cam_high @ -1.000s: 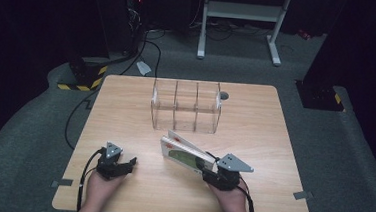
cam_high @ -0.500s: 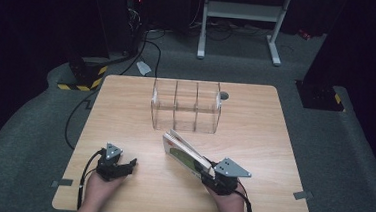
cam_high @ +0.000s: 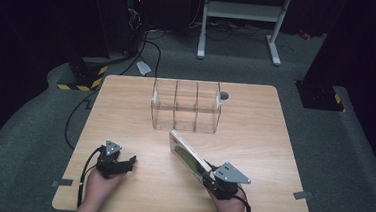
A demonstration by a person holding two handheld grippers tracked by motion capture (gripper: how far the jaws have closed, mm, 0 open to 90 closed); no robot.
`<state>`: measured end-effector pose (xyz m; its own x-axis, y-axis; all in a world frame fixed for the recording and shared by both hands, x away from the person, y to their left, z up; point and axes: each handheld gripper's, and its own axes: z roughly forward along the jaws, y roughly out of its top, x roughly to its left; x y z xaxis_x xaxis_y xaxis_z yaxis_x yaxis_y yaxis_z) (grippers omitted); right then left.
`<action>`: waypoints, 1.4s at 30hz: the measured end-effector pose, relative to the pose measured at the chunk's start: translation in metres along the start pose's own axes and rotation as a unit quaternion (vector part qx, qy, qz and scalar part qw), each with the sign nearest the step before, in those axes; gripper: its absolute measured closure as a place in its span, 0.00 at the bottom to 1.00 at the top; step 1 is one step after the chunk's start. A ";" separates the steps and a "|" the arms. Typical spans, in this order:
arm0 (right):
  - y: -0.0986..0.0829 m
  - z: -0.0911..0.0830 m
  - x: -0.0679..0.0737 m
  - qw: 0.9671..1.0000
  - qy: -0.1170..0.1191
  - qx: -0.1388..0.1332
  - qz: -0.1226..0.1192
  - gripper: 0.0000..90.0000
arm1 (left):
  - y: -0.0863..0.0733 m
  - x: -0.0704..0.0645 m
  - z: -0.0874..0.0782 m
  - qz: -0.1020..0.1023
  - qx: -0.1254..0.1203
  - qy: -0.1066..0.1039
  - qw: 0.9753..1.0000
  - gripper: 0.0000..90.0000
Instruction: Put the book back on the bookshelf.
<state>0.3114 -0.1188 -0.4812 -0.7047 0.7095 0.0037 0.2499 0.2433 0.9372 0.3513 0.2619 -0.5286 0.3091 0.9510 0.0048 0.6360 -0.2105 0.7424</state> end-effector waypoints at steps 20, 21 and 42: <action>-0.007 -0.031 -0.018 0.997 -0.073 -0.011 0.034 0.82 | 0.001 0.009 0.001 0.020 -0.001 -0.022 1.000 0.24; -0.007 -0.032 -0.019 0.996 -0.075 -0.010 0.036 0.82 | 0.001 0.009 0.001 0.020 -0.001 -0.022 1.000 0.24; -0.005 -0.020 -0.018 0.994 -0.092 0.022 0.051 0.67 | 0.000 0.008 0.001 0.016 -0.001 -0.016 1.000 0.24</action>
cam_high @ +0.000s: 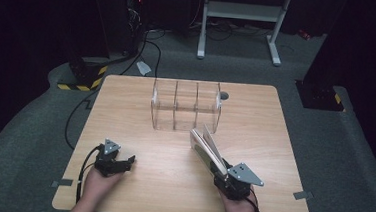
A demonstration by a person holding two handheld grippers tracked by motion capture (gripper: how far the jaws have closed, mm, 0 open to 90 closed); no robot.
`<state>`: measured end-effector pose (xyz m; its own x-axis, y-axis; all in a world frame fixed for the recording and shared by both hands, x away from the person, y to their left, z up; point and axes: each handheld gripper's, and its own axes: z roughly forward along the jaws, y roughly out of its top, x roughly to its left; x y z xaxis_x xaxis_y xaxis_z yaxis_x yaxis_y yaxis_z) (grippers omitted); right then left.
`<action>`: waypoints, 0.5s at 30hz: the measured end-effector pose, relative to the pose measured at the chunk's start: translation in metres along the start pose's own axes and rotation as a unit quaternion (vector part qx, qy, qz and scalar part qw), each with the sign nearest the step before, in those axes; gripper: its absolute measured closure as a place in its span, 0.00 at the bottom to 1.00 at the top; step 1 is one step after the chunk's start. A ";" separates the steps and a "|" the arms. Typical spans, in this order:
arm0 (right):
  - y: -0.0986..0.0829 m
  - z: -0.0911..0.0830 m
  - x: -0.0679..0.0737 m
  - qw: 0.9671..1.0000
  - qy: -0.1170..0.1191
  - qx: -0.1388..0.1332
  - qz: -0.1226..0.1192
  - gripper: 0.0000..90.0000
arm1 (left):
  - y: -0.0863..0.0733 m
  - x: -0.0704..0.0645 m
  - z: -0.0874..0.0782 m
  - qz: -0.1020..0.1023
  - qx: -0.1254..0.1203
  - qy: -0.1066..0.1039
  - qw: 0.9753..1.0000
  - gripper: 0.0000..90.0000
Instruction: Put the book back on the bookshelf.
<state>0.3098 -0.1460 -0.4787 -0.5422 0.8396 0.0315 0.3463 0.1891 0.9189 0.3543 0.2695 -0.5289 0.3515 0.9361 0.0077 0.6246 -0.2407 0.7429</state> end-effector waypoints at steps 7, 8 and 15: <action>0.003 0.004 -0.003 1.000 -0.004 0.005 0.013 0.76 | 0.000 0.000 0.000 0.000 0.001 -0.001 1.000 0.24; 0.003 0.004 -0.002 1.000 -0.005 0.006 0.013 0.78 | 0.000 0.000 0.000 -0.001 0.001 -0.001 1.000 0.24; 0.006 0.004 0.000 1.000 -0.021 0.013 0.000 0.83 | 0.000 0.000 0.000 0.001 0.001 -0.001 1.000 0.24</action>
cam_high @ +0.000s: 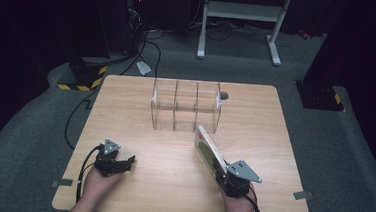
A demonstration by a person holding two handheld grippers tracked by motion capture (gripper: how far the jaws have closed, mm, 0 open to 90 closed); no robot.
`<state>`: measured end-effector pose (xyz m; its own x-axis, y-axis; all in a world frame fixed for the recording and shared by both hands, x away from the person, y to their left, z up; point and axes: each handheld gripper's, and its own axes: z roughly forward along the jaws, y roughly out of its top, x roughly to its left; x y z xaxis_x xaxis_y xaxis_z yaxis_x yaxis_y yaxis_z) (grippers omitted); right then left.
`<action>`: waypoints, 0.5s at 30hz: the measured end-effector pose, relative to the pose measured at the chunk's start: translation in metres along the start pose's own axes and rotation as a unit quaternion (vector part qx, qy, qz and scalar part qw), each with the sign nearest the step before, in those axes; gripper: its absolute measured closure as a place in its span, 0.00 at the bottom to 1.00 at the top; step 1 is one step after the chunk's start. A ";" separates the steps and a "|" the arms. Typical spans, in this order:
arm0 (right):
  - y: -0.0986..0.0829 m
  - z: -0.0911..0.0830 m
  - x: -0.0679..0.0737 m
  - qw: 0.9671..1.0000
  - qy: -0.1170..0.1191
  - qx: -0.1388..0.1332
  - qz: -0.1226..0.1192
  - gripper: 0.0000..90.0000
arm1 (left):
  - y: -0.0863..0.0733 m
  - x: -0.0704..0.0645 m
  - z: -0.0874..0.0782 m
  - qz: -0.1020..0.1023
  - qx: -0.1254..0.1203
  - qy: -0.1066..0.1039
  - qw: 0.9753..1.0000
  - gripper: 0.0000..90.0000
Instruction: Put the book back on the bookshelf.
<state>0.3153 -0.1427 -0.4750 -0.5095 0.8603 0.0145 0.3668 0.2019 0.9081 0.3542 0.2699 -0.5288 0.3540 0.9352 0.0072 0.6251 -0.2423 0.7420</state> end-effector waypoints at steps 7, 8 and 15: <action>0.001 0.000 -0.001 1.000 -0.002 -0.001 0.002 0.84 | 0.000 0.000 0.000 0.001 0.000 0.000 1.000 0.24; 0.002 0.000 0.000 1.000 -0.005 -0.003 0.001 0.84 | 0.000 0.000 0.000 0.003 0.002 0.000 1.000 0.24; 0.008 0.000 0.004 1.000 -0.015 -0.004 -0.002 0.84 | 0.000 0.000 0.001 0.002 -0.001 -0.003 1.000 0.24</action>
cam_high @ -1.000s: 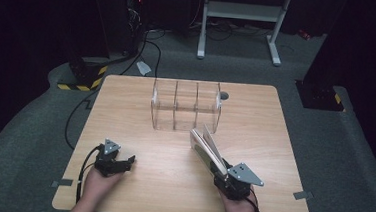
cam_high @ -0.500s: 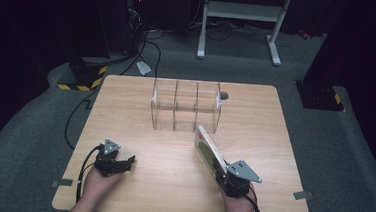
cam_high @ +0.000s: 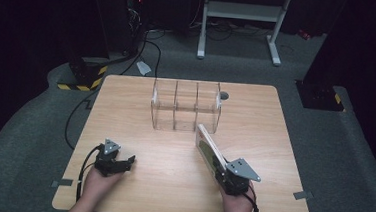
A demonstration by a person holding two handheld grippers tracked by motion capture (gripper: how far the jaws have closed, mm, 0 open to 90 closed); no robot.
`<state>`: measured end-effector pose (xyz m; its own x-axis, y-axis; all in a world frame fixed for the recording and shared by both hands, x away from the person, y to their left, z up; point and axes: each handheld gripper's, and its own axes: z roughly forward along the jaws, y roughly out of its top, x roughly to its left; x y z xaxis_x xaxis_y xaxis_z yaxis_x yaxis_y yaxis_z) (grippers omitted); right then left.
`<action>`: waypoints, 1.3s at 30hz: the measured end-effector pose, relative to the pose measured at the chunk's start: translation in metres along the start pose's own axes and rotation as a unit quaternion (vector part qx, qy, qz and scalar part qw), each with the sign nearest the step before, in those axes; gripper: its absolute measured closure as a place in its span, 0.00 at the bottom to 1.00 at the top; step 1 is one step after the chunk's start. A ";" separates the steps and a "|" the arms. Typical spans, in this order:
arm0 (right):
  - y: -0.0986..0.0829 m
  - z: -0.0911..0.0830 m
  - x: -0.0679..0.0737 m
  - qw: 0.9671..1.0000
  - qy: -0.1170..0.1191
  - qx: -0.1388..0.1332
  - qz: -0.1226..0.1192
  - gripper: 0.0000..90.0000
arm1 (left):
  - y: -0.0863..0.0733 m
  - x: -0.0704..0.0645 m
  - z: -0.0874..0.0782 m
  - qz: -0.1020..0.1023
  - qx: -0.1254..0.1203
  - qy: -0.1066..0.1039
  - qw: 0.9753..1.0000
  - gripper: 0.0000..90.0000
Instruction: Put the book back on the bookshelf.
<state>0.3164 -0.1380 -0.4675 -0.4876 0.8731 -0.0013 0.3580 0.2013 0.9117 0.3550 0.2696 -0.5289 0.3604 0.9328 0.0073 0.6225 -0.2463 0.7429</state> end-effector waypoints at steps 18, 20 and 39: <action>0.015 -0.007 -0.005 0.999 -0.040 -0.005 0.009 0.84 | 0.002 0.000 0.002 0.002 0.006 -0.001 1.000 0.20; 0.016 -0.006 -0.005 0.999 -0.041 -0.008 0.010 0.84 | 0.002 0.001 0.002 0.003 0.007 0.000 1.000 0.19; 0.040 0.013 0.001 0.999 -0.031 -0.040 -0.005 0.84 | 0.003 0.001 0.003 0.001 0.010 0.001 1.000 0.15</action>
<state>0.3401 -0.1231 -0.4361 -0.4394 0.8976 -0.0339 0.2875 0.1763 0.9414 0.3589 0.2689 -0.5290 0.3604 0.9327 0.0104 0.6348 -0.2535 0.7299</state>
